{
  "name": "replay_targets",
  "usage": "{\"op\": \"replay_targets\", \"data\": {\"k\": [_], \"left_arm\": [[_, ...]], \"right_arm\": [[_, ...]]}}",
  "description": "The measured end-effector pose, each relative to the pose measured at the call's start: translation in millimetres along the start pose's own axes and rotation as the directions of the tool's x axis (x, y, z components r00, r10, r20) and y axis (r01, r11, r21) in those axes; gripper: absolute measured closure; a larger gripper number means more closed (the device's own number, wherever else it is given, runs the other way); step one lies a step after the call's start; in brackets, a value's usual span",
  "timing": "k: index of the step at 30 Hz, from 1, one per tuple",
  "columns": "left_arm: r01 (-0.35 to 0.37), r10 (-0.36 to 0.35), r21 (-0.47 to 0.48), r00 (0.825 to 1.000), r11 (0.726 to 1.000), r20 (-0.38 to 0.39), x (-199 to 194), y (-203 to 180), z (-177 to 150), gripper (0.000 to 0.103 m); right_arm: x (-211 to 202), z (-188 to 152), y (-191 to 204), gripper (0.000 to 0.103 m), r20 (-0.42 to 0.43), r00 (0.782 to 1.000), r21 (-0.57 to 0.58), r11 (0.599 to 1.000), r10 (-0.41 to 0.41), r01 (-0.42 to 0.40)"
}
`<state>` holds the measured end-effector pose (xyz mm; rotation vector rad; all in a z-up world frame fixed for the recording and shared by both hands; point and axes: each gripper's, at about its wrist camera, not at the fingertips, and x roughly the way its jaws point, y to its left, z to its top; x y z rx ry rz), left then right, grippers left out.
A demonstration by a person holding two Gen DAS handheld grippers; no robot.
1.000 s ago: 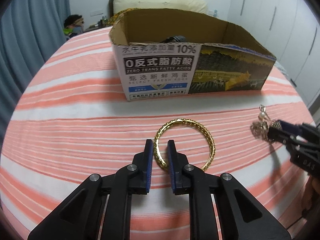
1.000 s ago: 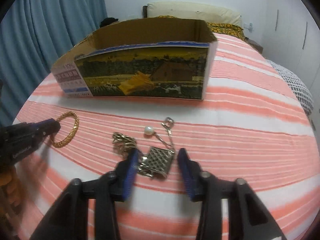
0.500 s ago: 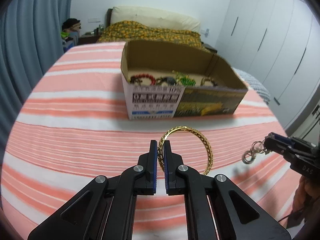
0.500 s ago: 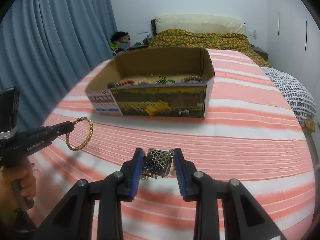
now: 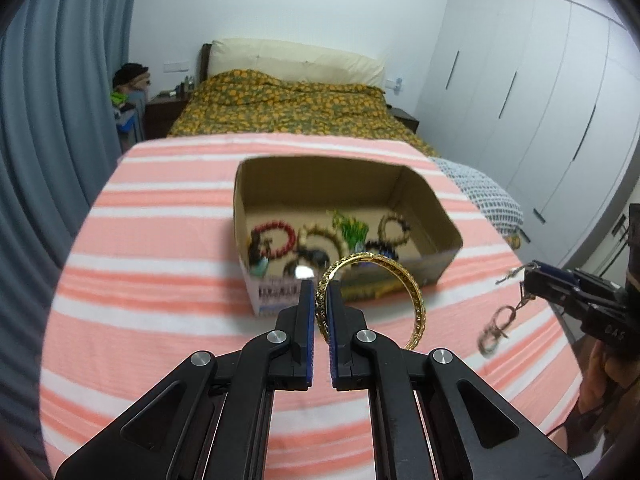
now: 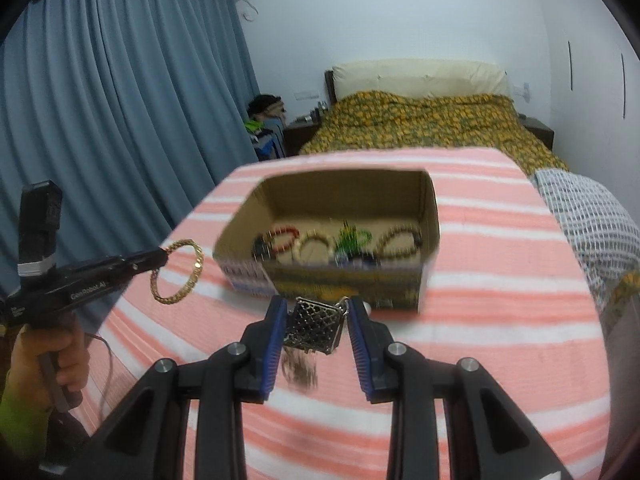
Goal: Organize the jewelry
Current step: 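Carry the bangle and silver charm into the box and open both tools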
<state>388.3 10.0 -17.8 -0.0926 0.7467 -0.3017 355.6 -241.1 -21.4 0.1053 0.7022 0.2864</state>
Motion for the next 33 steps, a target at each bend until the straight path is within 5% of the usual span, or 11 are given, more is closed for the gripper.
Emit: {"op": "replay_targets", "data": {"k": [14, 30, 32, 33], "left_arm": [[-0.035, 0.036, 0.022, 0.998, 0.999, -0.048, 64.2, -3.9, 70.3, 0.099], [-0.083, 0.086, 0.026, 0.985, 0.996, -0.149, 149.9, 0.4, 68.6, 0.099], [-0.089, 0.094, 0.037, 0.983, 0.995, -0.157, 155.2, 0.2, 65.9, 0.095], [-0.097, 0.102, 0.039, 0.982, 0.994, -0.161, 157.0, 0.5, 64.6, 0.091]], "right_arm": [[62.1, 88.6, -9.5, 0.071, -0.005, 0.999, 0.011, 0.999, 0.04, -0.04], [159.9, 75.4, -32.9, 0.071, -0.158, 0.987, 0.044, 0.999, 0.001, 0.006], [165.7, 69.9, -36.2, 0.069, -0.166, 0.986, 0.046, 0.999, -0.019, 0.027], [167.2, 68.7, -37.5, 0.058, -0.165, 0.986, 0.052, 0.998, -0.021, 0.03]]}}
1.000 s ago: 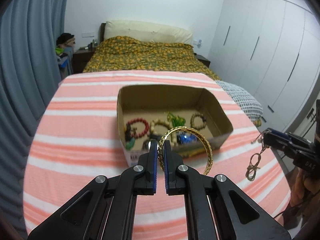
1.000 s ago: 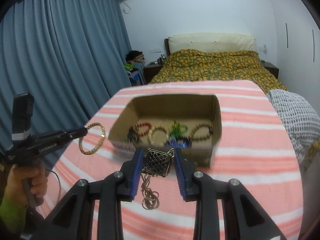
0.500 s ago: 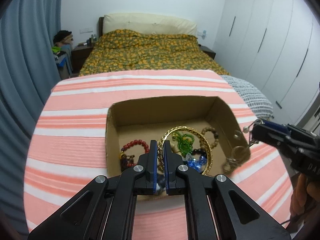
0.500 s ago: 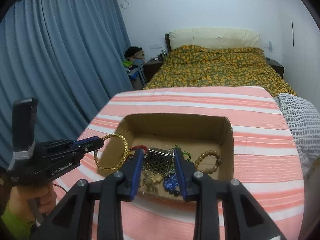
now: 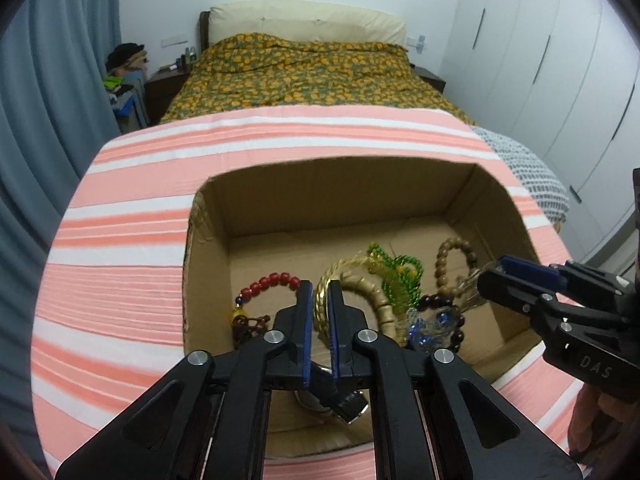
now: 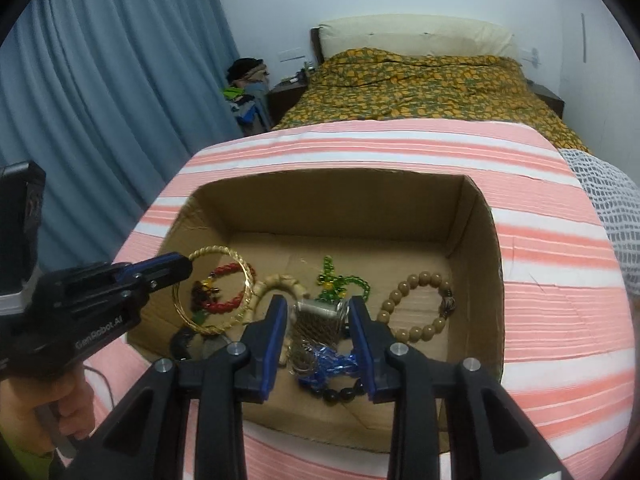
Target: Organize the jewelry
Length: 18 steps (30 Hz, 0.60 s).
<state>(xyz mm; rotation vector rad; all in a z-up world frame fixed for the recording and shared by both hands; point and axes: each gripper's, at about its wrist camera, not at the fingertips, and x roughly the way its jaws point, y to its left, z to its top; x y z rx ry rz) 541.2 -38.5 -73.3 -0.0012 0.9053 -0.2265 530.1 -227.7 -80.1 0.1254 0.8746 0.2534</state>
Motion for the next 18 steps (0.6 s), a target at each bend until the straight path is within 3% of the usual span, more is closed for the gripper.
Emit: {"op": "replay_targets", "data": {"k": [1, 2, 4, 8, 11, 17, 18], "left_arm": [[-0.011, 0.011, 0.002, 1.0, 1.0, -0.003, 1.3, -0.6, -1.8, 0.07], [-0.031, 0.031, 0.005, 1.0, 1.0, 0.002, 0.6, -1.5, -4.1, 0.038], [-0.06, 0.06, 0.011, 0.997, 0.998, 0.048, -7.4, -3.3, -7.4, 0.016], [-0.104, 0.1, 0.027, 0.988, 0.994, 0.114, -30.2, -7.7, -14.4, 0.005], [-0.149, 0.142, 0.037, 0.978, 0.988, 0.152, -46.8, -11.6, -17.2, 0.003], [-0.24, 0.23, 0.028, 0.953, 0.97, 0.199, -77.8, -23.6, -23.9, 0.001], [-0.276, 0.265, 0.024, 0.941, 0.961, 0.209, -84.7, -26.0, -26.7, 0.001]], "right_arm": [[1.7, -1.9, -2.5, 0.036, -0.007, 1.0, 0.011, 1.0, 0.003, -0.003], [3.4, -2.6, -5.1, 0.028, -0.017, 1.0, 0.02, 1.0, 0.007, -0.006], [-0.4, -4.6, -6.2, 0.025, -0.006, 1.0, 0.022, 1.0, -0.002, 0.002], [-14.6, -8.5, -2.4, 0.024, 0.015, 1.0, 0.004, 1.0, -0.027, 0.027], [-26.6, -12.5, 1.0, 0.017, 0.034, 0.998, -0.012, 0.998, -0.059, 0.06], [-59.7, -19.3, 11.4, 0.017, 0.088, 0.992, -0.042, 0.995, -0.091, 0.095], [-64.7, -19.4, 13.2, 0.017, 0.094, 0.991, -0.048, 0.994, -0.098, 0.103]]}}
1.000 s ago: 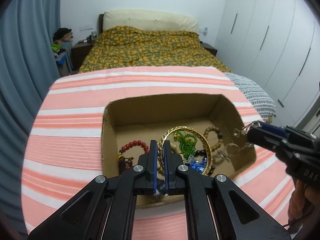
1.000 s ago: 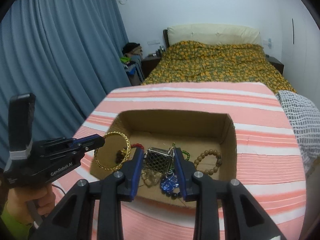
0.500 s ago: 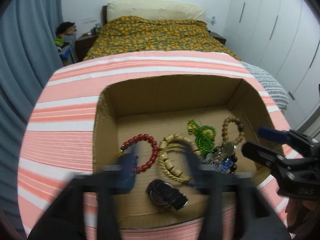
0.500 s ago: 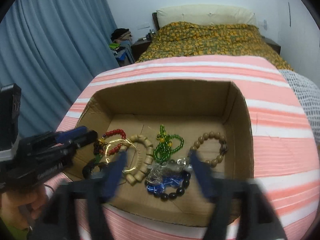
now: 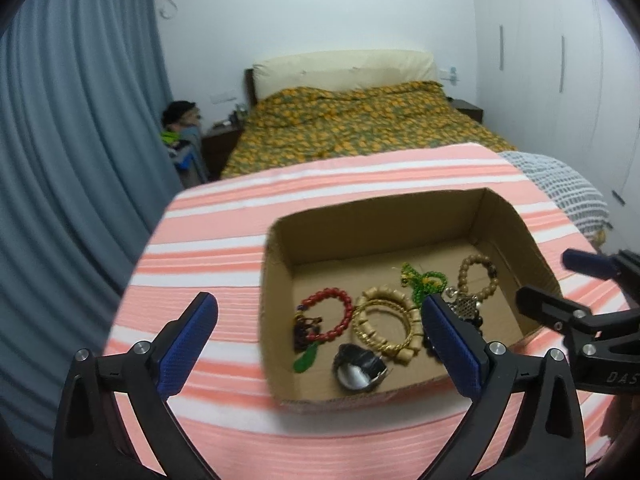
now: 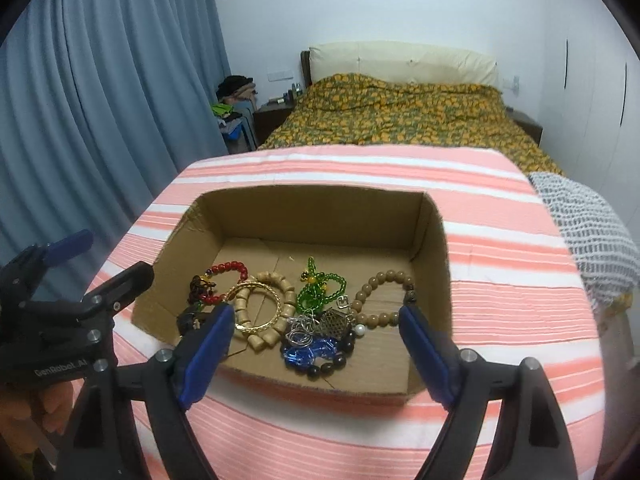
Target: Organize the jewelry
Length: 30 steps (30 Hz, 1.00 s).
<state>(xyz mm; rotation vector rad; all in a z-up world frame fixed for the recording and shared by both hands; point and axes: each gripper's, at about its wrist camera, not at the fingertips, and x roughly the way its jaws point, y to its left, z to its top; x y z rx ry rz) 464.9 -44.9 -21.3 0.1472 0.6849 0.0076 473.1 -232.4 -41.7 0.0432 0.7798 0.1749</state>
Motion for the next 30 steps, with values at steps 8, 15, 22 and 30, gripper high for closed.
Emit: {"op": "replay_targets", "data": {"k": [8, 15, 22, 30], "left_arm": [[0.002, -0.003, 0.051, 1.0, 0.999, 0.026, -31.3, -7.7, -7.6, 0.0], [0.009, -0.009, 0.021, 1.0, 1.0, 0.025, -43.3, -3.6, -9.4, 0.0], [0.054, -0.054, -0.032, 0.999, 0.998, -0.001, -53.1, 5.2, -7.6, 0.0], [0.056, -0.056, -0.057, 0.998, 0.997, 0.0, -64.7, 13.4, -8.9, 0.0]], "right_arm": [[-35.4, 1.9, 9.9, 0.017, 0.06, 0.998, 0.018, 1.0, -0.001, 0.0], [-42.4, -0.6, 19.0, 0.017, 0.032, 0.999, -0.008, 0.999, -0.039, 0.04], [-50.9, -2.9, 32.1, 0.017, 0.031, 0.997, -0.042, 0.997, -0.07, 0.071], [-63.3, -2.1, 41.0, 0.017, 0.043, 0.997, -0.057, 0.996, -0.066, 0.068]]}}
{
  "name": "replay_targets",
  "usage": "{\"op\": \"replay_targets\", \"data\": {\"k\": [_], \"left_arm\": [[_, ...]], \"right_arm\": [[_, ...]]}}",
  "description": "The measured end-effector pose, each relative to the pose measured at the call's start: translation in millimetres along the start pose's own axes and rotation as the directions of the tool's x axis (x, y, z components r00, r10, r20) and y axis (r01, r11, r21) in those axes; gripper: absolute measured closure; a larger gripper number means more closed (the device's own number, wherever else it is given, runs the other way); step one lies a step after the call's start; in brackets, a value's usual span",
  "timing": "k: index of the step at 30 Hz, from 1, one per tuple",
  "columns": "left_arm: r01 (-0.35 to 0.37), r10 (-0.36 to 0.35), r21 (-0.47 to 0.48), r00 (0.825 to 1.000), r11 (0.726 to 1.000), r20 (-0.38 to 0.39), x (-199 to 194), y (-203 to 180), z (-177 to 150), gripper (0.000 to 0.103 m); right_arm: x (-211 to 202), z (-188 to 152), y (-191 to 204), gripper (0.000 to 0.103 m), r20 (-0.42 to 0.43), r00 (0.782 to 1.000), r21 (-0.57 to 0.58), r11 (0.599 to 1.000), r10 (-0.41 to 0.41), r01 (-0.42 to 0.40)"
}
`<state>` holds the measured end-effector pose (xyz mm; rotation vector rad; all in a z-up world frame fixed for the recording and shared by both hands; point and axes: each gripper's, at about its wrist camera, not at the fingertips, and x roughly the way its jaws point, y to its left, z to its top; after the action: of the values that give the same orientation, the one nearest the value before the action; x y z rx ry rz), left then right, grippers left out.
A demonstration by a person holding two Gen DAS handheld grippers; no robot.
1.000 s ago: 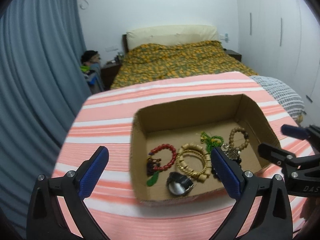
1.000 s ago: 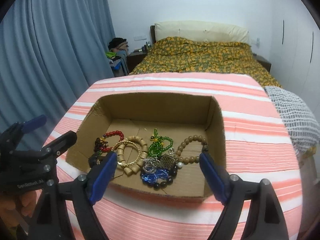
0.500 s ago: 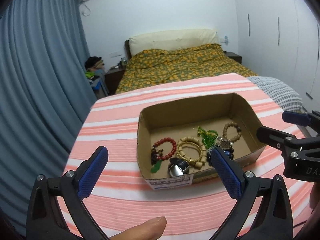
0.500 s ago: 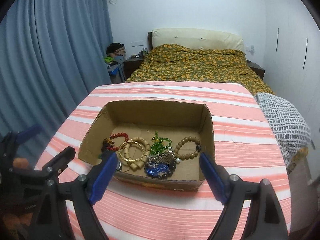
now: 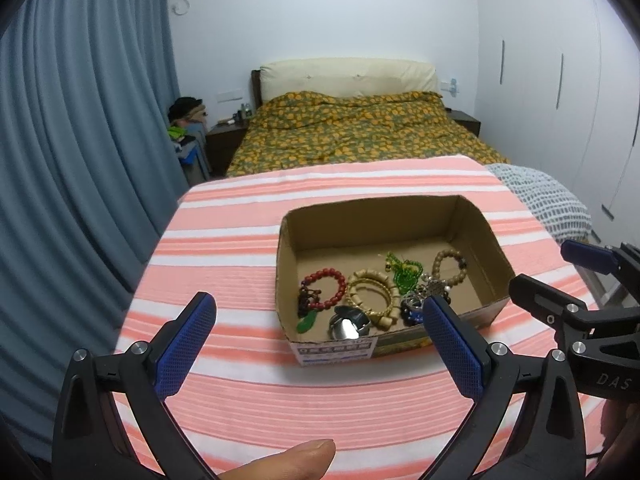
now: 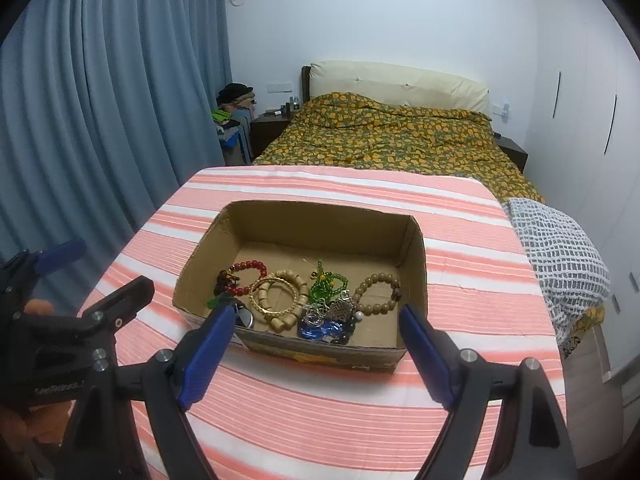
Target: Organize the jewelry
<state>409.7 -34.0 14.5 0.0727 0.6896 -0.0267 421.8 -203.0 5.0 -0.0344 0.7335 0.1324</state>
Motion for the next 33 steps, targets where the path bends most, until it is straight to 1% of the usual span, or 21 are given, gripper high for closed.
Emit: {"op": "replay_targets", "data": {"k": [5, 14, 19, 33], "left_arm": [[-0.001, 0.001, -0.01, 1.0, 1.0, 0.002, -6.6, 5.3, 1.0, 0.0], [-0.025, 0.026, -0.019, 1.0, 1.0, 0.005, -16.7, 16.3, 0.3, 0.0], [-0.027, 0.027, -0.015, 1.0, 1.0, 0.008, -20.7, 17.6, 1.8, 0.0], [-0.038, 0.038, -0.012, 0.999, 0.999, 0.007, -23.2, 20.0, 4.7, 0.0]], "right_arm": [[-6.7, 2.4, 6.4, 0.017, 0.014, 1.0, -0.017, 1.0, 0.003, -0.003], [-16.0, 2.3, 14.5, 0.017, 0.027, 1.0, -0.033, 0.999, 0.011, -0.01], [-18.5, 2.6, 16.6, 0.017, 0.024, 1.0, -0.037, 0.999, 0.02, -0.019], [-24.7, 3.7, 19.5, 0.017, 0.027, 1.0, -0.049, 0.999, 0.012, -0.01]]}}
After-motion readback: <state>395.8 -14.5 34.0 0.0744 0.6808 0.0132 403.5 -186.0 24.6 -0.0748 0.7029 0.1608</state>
